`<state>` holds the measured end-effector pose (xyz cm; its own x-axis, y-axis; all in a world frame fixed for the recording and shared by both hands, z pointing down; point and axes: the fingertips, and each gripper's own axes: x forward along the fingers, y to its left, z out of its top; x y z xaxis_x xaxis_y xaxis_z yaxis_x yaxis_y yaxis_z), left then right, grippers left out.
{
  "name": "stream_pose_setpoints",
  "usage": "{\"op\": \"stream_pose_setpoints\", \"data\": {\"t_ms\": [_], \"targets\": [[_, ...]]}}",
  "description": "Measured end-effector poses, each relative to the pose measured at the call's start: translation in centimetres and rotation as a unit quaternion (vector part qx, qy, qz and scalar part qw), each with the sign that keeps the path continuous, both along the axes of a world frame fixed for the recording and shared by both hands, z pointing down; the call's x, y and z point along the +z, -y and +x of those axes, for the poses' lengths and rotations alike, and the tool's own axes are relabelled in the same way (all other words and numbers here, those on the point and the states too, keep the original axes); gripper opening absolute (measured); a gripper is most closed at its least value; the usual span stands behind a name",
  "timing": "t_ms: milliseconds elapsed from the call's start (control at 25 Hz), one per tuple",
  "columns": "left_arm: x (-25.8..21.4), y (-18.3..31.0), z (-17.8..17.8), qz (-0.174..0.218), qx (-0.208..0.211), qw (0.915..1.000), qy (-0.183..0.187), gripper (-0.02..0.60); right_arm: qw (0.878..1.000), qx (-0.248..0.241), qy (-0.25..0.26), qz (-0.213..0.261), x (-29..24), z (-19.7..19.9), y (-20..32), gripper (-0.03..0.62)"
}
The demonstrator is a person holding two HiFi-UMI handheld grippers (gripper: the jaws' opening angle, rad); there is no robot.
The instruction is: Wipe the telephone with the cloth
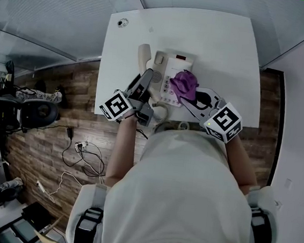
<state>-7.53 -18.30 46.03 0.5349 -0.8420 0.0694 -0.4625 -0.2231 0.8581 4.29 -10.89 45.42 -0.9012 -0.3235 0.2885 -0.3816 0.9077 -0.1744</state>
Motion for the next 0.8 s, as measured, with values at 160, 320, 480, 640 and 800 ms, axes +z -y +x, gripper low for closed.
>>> {"op": "stream_pose_setpoints", "data": {"t_ms": [160, 320, 480, 640, 800], "targets": [[1.9, 0.1, -1.0, -0.008, 0.007, 0.9923, 0.124, 0.224, 1.000, 0.016, 0.007, -0.001, -0.3, 0.4, 0.5, 0.092], [3.7, 0.0, -1.4, -0.025, 0.013, 0.9813, 0.190, 0.222, 1.000, 0.025, 0.009, -0.006, -0.3, 0.7, 0.7, 0.092], [5.3, 0.2, -1.0, -0.041, 0.026, 0.9730, 0.225, 0.222, 1.000, 0.028, 0.008, -0.008, -0.1, 1.0, 0.8, 0.092], [6.6, 0.7, -0.8, -0.051, 0.037, 0.9658, 0.251, 0.223, 0.999, 0.034, 0.012, -0.012, 0.1, 1.2, 0.9, 0.092], [7.3, 1.4, -0.2, -0.053, 0.050, 0.9568, 0.281, 0.222, 0.999, 0.040, 0.015, -0.012, 0.0, 1.3, 1.2, 0.092]]}}
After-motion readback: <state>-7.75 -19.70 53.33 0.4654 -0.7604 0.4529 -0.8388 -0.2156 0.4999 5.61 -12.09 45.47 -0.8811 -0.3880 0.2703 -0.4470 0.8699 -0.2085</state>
